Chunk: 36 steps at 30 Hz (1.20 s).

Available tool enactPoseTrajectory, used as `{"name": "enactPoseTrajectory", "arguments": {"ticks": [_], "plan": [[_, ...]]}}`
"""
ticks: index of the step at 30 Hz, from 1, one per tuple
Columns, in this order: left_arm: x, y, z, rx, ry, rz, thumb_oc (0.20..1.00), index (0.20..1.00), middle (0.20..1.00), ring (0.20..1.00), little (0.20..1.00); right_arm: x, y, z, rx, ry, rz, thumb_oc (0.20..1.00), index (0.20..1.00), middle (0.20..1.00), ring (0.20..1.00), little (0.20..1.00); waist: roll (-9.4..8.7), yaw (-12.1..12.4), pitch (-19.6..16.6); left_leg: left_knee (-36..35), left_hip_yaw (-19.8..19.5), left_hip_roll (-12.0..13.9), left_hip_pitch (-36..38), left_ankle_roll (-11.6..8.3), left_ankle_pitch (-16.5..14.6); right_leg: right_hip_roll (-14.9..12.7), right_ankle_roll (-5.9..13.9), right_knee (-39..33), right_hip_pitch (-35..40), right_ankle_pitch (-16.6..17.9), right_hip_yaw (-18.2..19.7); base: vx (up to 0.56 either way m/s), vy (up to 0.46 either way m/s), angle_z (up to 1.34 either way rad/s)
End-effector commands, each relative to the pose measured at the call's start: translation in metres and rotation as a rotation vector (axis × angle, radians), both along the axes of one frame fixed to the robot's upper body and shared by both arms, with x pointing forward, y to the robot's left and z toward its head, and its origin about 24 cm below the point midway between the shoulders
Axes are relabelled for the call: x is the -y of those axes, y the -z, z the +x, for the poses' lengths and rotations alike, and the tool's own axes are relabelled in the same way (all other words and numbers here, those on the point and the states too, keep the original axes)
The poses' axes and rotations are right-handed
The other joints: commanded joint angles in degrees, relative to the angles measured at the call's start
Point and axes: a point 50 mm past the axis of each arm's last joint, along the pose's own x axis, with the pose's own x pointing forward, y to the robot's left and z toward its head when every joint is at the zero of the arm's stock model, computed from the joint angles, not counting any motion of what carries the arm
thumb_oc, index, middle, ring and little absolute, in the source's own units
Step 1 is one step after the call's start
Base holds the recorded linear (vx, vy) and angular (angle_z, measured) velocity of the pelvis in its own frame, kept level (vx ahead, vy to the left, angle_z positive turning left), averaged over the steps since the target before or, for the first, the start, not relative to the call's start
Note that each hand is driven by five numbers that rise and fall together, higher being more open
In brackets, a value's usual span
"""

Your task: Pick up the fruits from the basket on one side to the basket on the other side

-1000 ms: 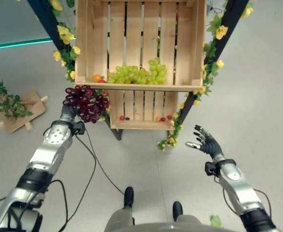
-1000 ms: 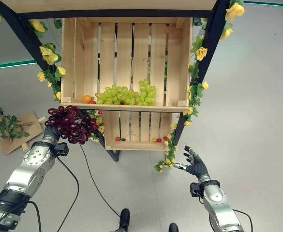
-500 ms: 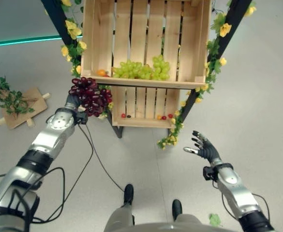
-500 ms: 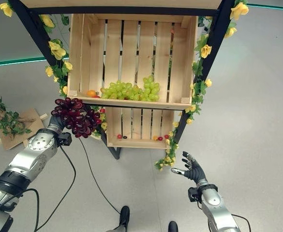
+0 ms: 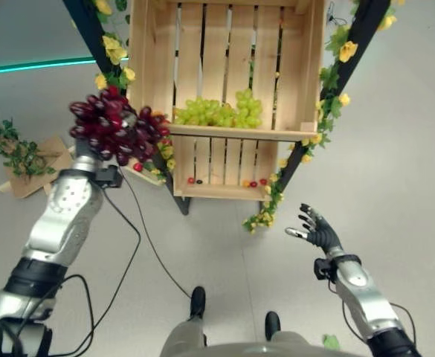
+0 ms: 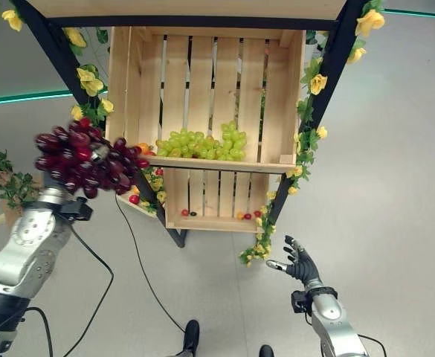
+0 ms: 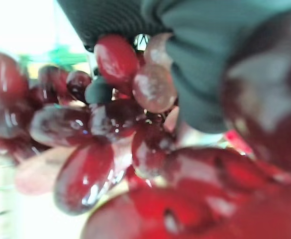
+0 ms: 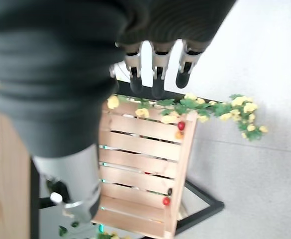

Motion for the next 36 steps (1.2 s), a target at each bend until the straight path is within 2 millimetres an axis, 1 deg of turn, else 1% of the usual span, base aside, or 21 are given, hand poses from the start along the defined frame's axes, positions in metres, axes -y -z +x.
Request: {"name": "enactPoseTrajectory", "arguments": {"ticks": [1,2,3,4,5,8,12,14,17,18,19,20,21,22,25,26,27,31,32,34,36], "plan": [[0.003,-0.005,-0.005,0.086,-0.002,0.004,0.200,0.200,0.200,0.200,0.200,0.013,-0.021,0.004,0.109,0.026,-0.017,1.000,1.000,1.000,1.000,1.000,0.96,0.6,-4.0,2.8,0.1,3.4,-0.8,-1.85,-6.7,-0.3,0.31,2.8,2.3,-10.7,-1.2,0.00,0.000,0.00],[0.004,0.007,-0.009,0.052,0.003,-0.009,0.200,0.200,0.200,0.200,0.200,0.014,-0.021,0.004,0.113,0.032,-0.014,1.000,1.000,1.000,1.000,1.000,1.04,0.7,-3.9,3.2,0.0,3.5,-1.1,-1.78,-6.3,-0.2,0.22,2.8,2.1,-10.3,-1.2,-0.02,-0.031,0.02],[0.006,0.027,-0.015,-0.005,-0.003,-0.053,0.200,0.200,0.200,0.200,0.200,0.016,-0.023,0.002,0.121,0.045,-0.013,1.000,1.000,1.000,1.000,1.000,0.86,1.1,-3.7,3.7,-0.2,3.5,-1.3,-1.78,-6.4,0.0,-0.09,2.6,2.4,-10.4,-1.3,-0.02,-0.031,0.01],[0.006,0.028,-0.016,-0.007,-0.004,-0.054,0.200,0.200,0.200,0.200,0.200,0.016,-0.022,0.002,0.119,0.044,-0.014,1.000,1.000,1.000,1.000,1.000,0.77,1.0,-3.9,3.5,-0.2,3.5,-0.9,-1.86,-6.9,-0.1,-0.15,2.5,2.8,-10.9,-1.3,0.00,0.000,0.00],[0.009,0.035,-0.018,-0.024,0.003,-0.077,0.200,0.200,0.200,0.200,0.200,0.017,-0.023,0.002,0.125,0.050,-0.014,1.000,1.000,1.000,1.000,1.000,0.82,1.1,-3.6,3.9,-0.3,3.5,-1.4,-1.78,-6.5,0.1,-0.19,2.5,2.6,-10.5,-1.3,0.00,0.000,0.00],[0.018,0.059,-0.031,-0.098,0.034,-0.130,0.200,0.200,0.200,0.200,0.200,0.022,-0.024,-0.001,0.128,0.071,-0.023,1.000,1.000,1.000,1.000,1.000,0.55,1.6,-3.4,5.1,-0.4,3.3,-1.5,-1.85,-7.5,0.2,-0.72,2.5,3.6,-11.3,-1.8,-0.01,-0.019,0.02],[0.024,0.057,-0.036,-0.086,0.072,-0.137,0.200,0.200,0.200,0.200,0.200,0.024,-0.024,-0.002,0.127,0.074,-0.029,1.000,1.000,1.000,1.000,1.000,0.41,1.8,-3.3,6.2,-0.6,3.2,-1.8,-1.89,-7.9,0.2,-0.88,2.5,4.0,-11.7,-1.9,0.00,-0.008,0.03],[0.026,0.050,-0.034,-0.058,0.091,-0.126,0.200,0.200,0.200,0.200,0.200,0.023,-0.025,-0.001,0.130,0.065,-0.025,1.000,1.000,1.000,1.000,1.000,0.41,1.8,-3.5,6.3,-0.6,3.2,-1.8,-1.93,-8.0,0.2,-0.96,2.5,4.3,-11.7,-2.0,0.01,-0.016,0.09],[0.031,0.021,-0.023,0.048,0.112,-0.054,0.200,0.200,0.200,0.200,0.200,0.020,-0.023,0.002,0.119,0.041,-0.029,1.000,1.000,1.000,1.000,1.000,0.51,1.4,-3.9,6.2,-0.6,3.2,-1.5,-2.07,-8.1,0.2,-0.87,2.4,4.7,-11.7,-2.3,0.01,-0.005,0.06],[0.031,0.020,-0.023,0.051,0.112,-0.053,0.200,0.200,0.200,0.200,0.200,0.020,-0.024,0.002,0.122,0.041,-0.027,1.000,1.000,1.000,1.000,1.000,0.59,1.5,-3.7,6.3,-0.7,3.2,-1.8,-1.98,-7.6,0.3,-0.80,2.5,4.4,-11.3,-2.3,-0.03,0.010,0.05],[0.033,0.013,-0.020,0.076,0.121,-0.041,0.200,0.200,0.200,0.200,0.200,0.019,-0.023,0.002,0.120,0.035,-0.024,1.000,1.000,1.000,1.000,1.000,0.60,1.3,-3.7,6.2,-0.6,3.2,-1.8,-1.99,-7.6,0.2,-0.75,2.5,4.4,-11.3,-2.3,0.02,0.000,0.05],[0.036,0.007,-0.016,0.091,0.141,-0.037,0.200,0.200,0.200,0.200,0.200,0.018,-0.023,0.002,0.114,0.023,-0.024,1.000,1.000,1.000,1.000,1.000,0.53,1.0,-4.1,6.0,-0.4,3.3,-1.3,-2.10,-8.1,0.1,-0.73,2.4,4.7,-11.7,-2.3,0.07,-0.008,0.03],[0.042,-0.007,-0.004,0.126,0.161,-0.012,0.200,0.200,0.200,0.200,0.200,0.016,-0.021,0.003,0.104,0.004,-0.018,1.000,1.000,1.000,1.000,1.000,0.67,0.5,-4.3,5.8,-0.2,3.3,-0.9,-2.09,-8.2,0.0,-0.57,2.4,4.8,-11.7,-2.3,0.03,0.004,0.01],[0.042,-0.007,-0.003,0.129,0.162,-0.011,0.200,0.200,0.200,0.200,0.200,0.016,-0.022,0.004,0.107,0.005,-0.017,1.000,1.000,1.000,1.000,1.000,0.75,0.5,-4.1,5.9,-0.2,3.3,-1.2,-2.00,-7.7,0.0,-0.49,2.5,4.5,-11.2,-2.3,0.00,0.000,0.00],[0.046,-0.024,0.011,0.155,0.174,0.006,0.200,0.200,0.200,0.200,0.200,0.013,-0.020,0.004,0.092,-0.015,-0.020,1.000,1.000,1.000,1.000,1.000,0.88,-0.3,-4.6,5.8,0.0,3.2,-1.0,-1.88,-8.0,-0.2,-0.23,2.6,4.4,-11.1,-2.2,0.04,0.002,-0.03],[0.045,-0.034,0.020,0.160,0.173,0.037,0.200,0.200,0.200,0.200,0.200,0.014,-0.019,0.004,0.084,-0.022,-0.027,1.000,1.000,1.000,1.000,1.000,0.98,-0.7,-4.8,5.8,0.2,3.2,-0.9,-1.81,-8.2,-0.3,-0.08,2.8,4.3,-11.1,-2.1,0.04,0.005,-0.04],[0.045,-0.035,0.020,0.162,0.174,0.038,0.200,0.200,0.200,0.200,0.200,0.014,-0.020,0.004,0.085,-0.021,-0.026,1.000,1.000,1.000,1.000,1.000,0.92,-0.6,-4.8,5.9,0.3,3.2,-0.9,-1.81,-8.2,-0.4,-0.08,2.8,4.2,-11.1,-2.1,0.05,0.004,-0.06],[0.038,-0.055,0.037,0.159,0.134,0.090,0.200,0.200,0.200,0.200,0.200,0.013,-0.018,0.005,0.075,-0.024,-0.024,1.000,1.000,1.000,1.000,1.000,1.19,-1.4,-5.2,6.0,0.6,3.1,-0.8,-1.77,-8.5,-0.8,0.34,3.0,4.1,-11.0,-1.9,0.05,0.000,-0.09],[0.030,-0.068,0.045,0.157,0.085,0.152,0.200,0.200,0.200,0.200,0.200,0.013,-0.016,0.005,0.066,-0.030,-0.027,1.000,1.000,1.000,1.000,1.000,1.42,-1.9,-5.4,5.9,0.8,3.1,-0.3,-1.87,-9.0,-1.0,0.55,2.9,4.3,-11.4,-1.8,0.04,0.009,-0.01],[0.031,-0.069,0.052,0.133,0.090,0.153,0.200,0.200,0.200,0.200,0.200,0.012,-0.016,0.005,0.063,-0.030,-0.024,1.000,1.000,1.000,1.000,1.000,1.41,-2.1,-5.2,5.8,0.9,3.0,-0.2,-1.87,-9.0,-1.1,0.69,2.9,4.3,-11.3,-1.9,0.04,0.000,-0.05],[0.024,-0.078,0.065,0.091,0.042,0.228,0.200,0.200,0.200,0.200,0.200,0.011,-0.013,0.004,0.052,-0.037,-0.028,1.000,1.000,1.000,1.000,1.000,1.75,-2.8,-5.3,5.6,1.1,2.9,-0.3,-1.85,-8.9,-1.4,1.09,2.9,3.8,-11.1,-1.7,0.05,0.004,-0.06]]}}
